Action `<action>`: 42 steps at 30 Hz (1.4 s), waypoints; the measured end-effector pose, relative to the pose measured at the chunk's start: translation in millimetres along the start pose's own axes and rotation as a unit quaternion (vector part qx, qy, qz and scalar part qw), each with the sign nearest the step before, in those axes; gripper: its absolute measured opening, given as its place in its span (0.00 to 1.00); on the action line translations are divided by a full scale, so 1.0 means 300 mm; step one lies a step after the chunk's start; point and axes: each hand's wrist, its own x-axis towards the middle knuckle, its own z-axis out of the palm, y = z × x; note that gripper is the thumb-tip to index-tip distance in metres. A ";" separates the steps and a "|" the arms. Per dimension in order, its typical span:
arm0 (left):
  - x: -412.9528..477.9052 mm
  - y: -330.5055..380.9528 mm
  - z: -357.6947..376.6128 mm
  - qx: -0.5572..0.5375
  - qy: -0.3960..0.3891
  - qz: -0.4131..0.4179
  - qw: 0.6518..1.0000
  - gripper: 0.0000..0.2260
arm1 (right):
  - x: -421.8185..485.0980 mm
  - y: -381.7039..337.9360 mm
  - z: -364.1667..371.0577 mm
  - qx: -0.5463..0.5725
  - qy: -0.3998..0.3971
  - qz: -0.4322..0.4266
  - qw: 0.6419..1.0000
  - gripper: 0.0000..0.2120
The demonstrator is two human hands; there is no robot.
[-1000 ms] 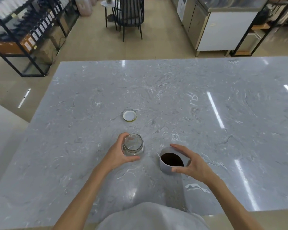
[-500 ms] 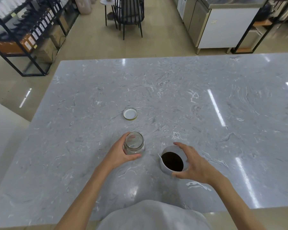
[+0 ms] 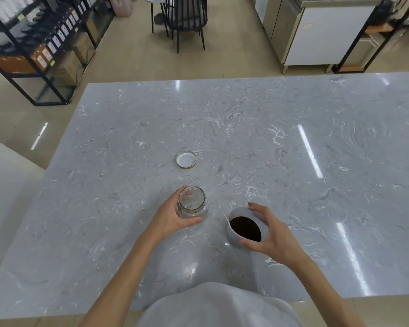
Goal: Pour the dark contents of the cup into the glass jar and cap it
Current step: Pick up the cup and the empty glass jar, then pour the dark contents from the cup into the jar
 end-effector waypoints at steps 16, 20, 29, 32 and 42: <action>-0.028 0.296 0.034 0.054 0.007 0.084 0.995 0.34 | 0.070 -0.110 -0.298 0.024 -0.002 -0.028 0.999 0.36; -0.016 0.448 0.010 0.134 0.012 0.110 0.985 0.38 | 0.127 -0.269 -0.446 -0.109 -0.031 -0.083 0.990 0.36; -0.021 0.688 -0.011 0.202 0.027 0.147 0.968 0.38 | 0.178 -0.584 -0.710 -0.371 -0.065 -0.179 0.909 0.38; 0.003 0.749 -0.009 0.186 0.039 0.131 0.973 0.35 | 0.196 -0.679 -0.754 -0.468 -0.068 -0.208 0.856 0.36; 0.091 0.903 0.002 0.210 0.079 0.126 0.966 0.32 | 0.251 -0.901 -0.811 -0.628 -0.094 -0.224 0.739 0.34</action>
